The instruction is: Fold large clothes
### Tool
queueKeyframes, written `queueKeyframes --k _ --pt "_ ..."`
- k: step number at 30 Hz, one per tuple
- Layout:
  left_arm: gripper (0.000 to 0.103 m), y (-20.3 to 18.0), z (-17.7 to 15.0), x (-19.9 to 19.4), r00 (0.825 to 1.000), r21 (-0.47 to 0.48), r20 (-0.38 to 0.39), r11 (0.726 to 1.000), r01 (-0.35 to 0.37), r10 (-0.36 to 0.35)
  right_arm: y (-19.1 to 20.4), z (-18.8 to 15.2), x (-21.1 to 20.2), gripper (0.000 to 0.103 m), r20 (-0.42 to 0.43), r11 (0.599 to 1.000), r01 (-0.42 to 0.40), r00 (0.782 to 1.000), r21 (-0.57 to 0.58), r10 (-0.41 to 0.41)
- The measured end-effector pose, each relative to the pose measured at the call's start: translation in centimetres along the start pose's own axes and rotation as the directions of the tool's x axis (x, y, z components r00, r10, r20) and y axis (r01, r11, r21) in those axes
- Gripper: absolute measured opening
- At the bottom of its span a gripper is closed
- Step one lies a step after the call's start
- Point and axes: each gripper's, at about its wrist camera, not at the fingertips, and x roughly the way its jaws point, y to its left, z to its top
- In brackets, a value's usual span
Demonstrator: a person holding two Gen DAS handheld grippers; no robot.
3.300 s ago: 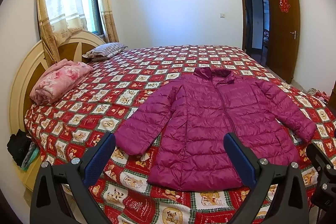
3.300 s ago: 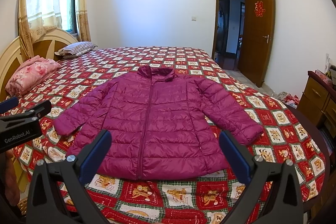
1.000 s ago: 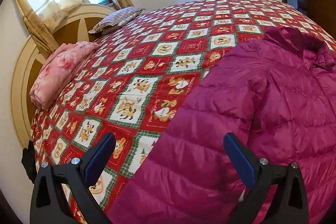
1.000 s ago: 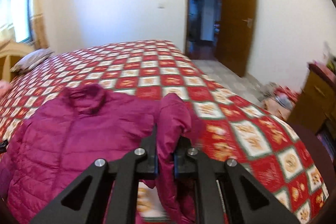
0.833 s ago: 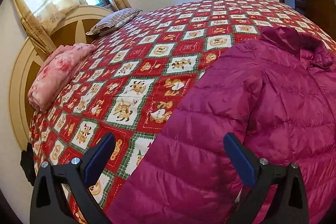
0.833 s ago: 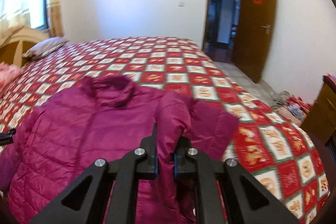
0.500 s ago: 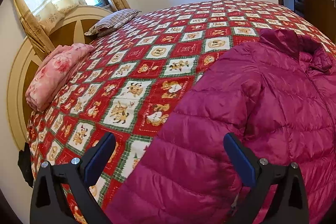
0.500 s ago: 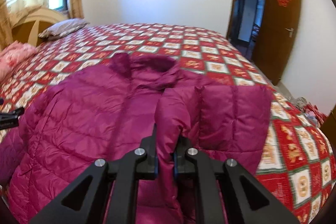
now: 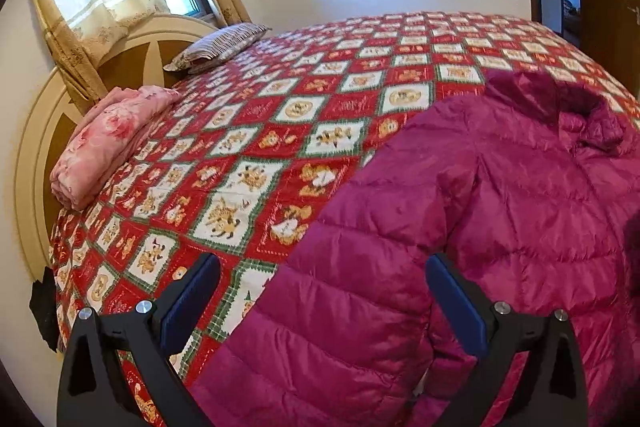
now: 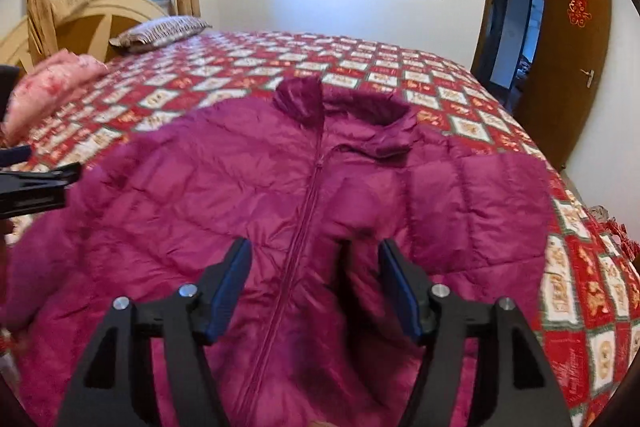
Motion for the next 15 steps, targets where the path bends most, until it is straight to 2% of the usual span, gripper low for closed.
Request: queueKeyframes --k 2,6,8,9,11,15 --pt "0.102 -0.4 0.5 -0.7 1.000 -0.014 0.009 1.000 0.021 -0.021 -0.9 0.1 -2.1 0.070 0.031 1.000 -0.024 0.999 0.011 0.024" --pt "0.102 -3.1 1.4 -2.4 0.994 -0.016 0.018 0.994 0.108 -0.108 -4.8 -0.1 -3.7 0.069 0.056 0.996 0.042 0.997 0.074 -0.047" --pt "0.102 -5.2 1.6 -3.1 0.988 0.010 0.017 0.989 0.150 -0.151 -8.4 -0.3 -3.2 0.060 0.035 0.980 0.132 0.990 0.146 -0.138" --pt "0.102 -6.8 1.8 -3.2 0.984 0.022 0.007 0.984 0.179 -0.179 -10.2 -0.6 -2.9 0.059 0.021 0.967 0.174 0.983 0.187 -0.181" --pt "0.102 -9.4 1.8 -3.5 0.975 0.037 -0.007 0.974 0.224 -0.223 -12.8 -1.3 -2.2 0.059 -0.015 0.945 0.211 0.977 0.250 -0.214" --pt "0.102 -14.8 1.4 -3.9 0.958 0.090 -0.034 0.954 0.287 -0.285 -14.6 -3.0 -0.5 0.060 -0.078 0.934 0.261 0.965 0.245 -0.250"
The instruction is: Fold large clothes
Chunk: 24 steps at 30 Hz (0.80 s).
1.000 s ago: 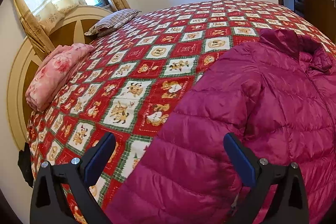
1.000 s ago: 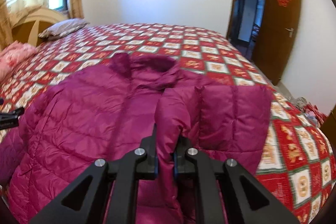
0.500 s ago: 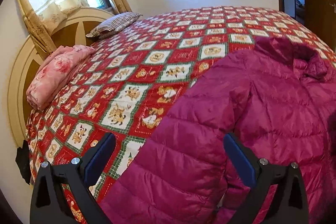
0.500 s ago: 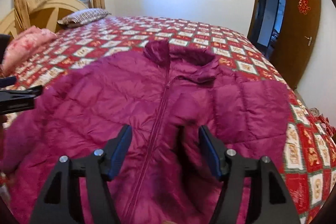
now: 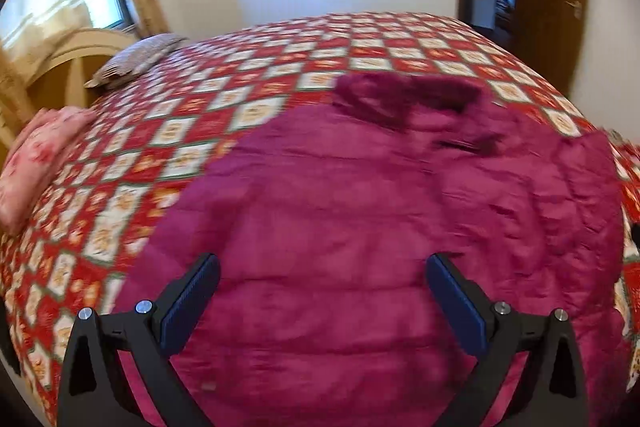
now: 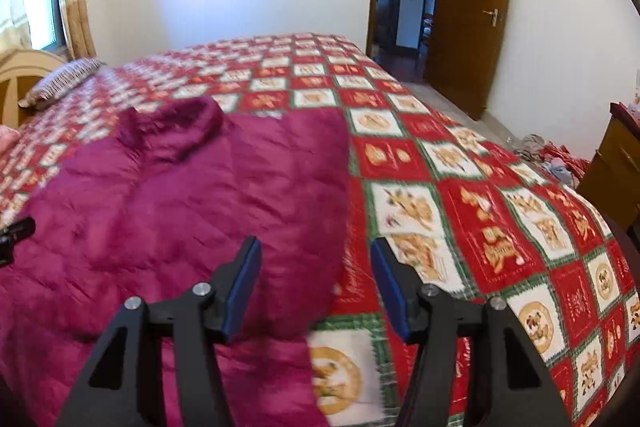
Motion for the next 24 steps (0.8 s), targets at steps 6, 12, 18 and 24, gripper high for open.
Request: queueKeyframes --k 6,12,18,24 --pt "0.051 -6.0 -0.6 2.6 0.993 0.113 -0.053 0.987 0.113 -0.108 -2.0 -1.6 1.3 0.060 -0.045 1.000 -0.016 0.999 0.016 0.017" --pt "0.007 -4.8 -0.2 1.1 0.996 0.131 0.011 0.987 0.090 -0.092 -4.9 -1.2 0.8 0.064 -0.027 0.998 -0.004 1.000 0.062 0.006" --pt "0.007 -1.9 -0.3 -0.3 0.994 0.196 0.101 0.978 -0.063 0.043 -5.8 -0.2 1.3 0.051 -0.018 0.997 -0.015 1.000 0.077 0.016" --pt "0.008 -1.8 -2.4 3.5 0.995 0.209 0.021 0.973 -0.100 0.098 -3.8 2.3 2.9 0.034 -0.032 0.992 -0.106 0.994 0.066 0.109"
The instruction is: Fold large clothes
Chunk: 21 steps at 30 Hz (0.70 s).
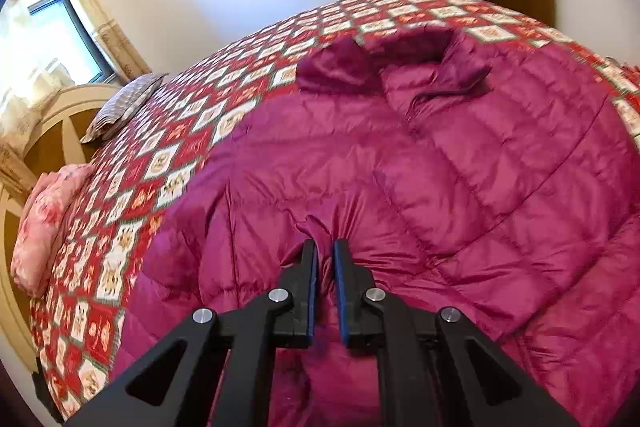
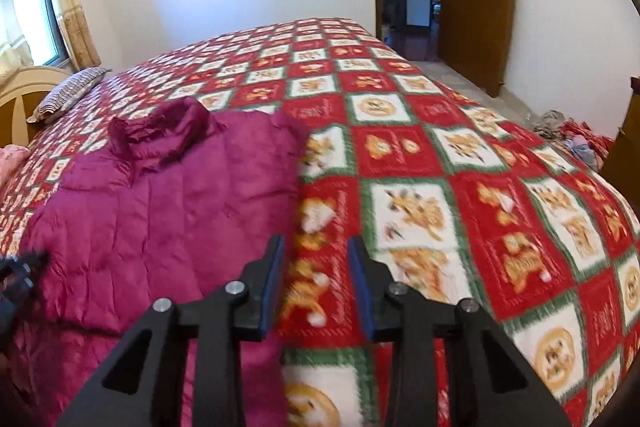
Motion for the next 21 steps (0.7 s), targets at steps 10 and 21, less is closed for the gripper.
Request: queueKeyframes --k 10,21 --pt "0.087 3.6 0.4 -2.0 0.993 -0.180 0.075 0.981 -0.078 0.092 2.7 2.2 5.4 0.034 -0.009 0.996 -0.035 0.999 -0.082 0.035" --pt "0.087 0.6 1.6 -1.1 0.998 -0.146 0.051 0.988 -0.041 0.049 4.4 1.0 4.9 0.035 -0.039 0.990 -0.001 0.999 -0.142 -0.005"
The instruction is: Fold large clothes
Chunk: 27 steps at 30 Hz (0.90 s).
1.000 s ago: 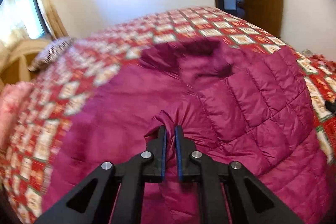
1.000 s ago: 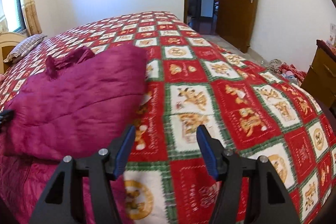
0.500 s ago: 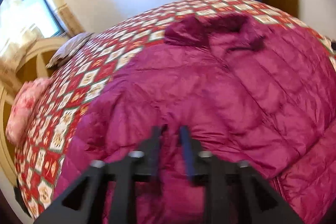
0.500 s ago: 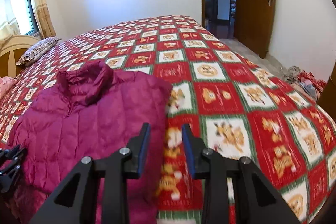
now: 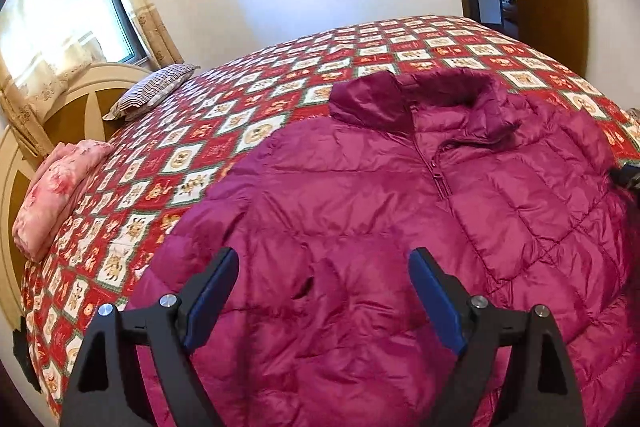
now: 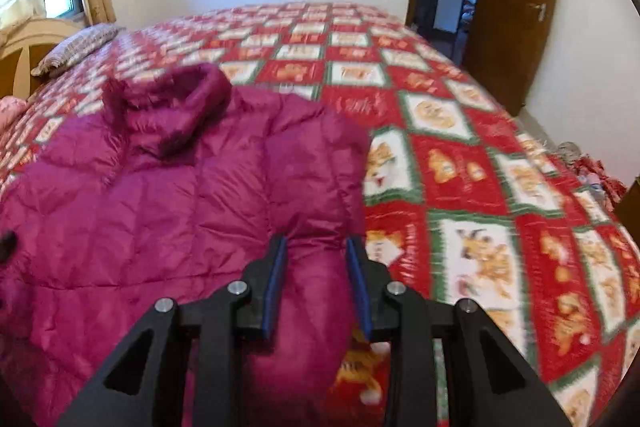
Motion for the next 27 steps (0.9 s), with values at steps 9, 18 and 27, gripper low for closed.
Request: queueKeyframes --k 9,18,27 --pt "0.087 -0.8 -2.1 3.9 0.994 -0.009 -0.070 0.997 0.080 -0.080 4.2 -2.0 0.6 0.045 -0.003 0.994 -0.072 0.997 -0.088 0.072" --pt "0.090 -1.2 -2.4 4.6 0.993 -0.004 -0.075 0.996 0.087 -0.087 4.6 -3.0 2.2 0.046 -0.015 0.995 -0.048 0.999 -0.092 0.047" --pt "0.091 -1.2 -2.6 4.6 0.994 0.001 -0.075 0.997 0.083 -0.083 4.9 -3.1 2.3 0.046 -0.016 0.993 -0.016 1.000 -0.121 0.014"
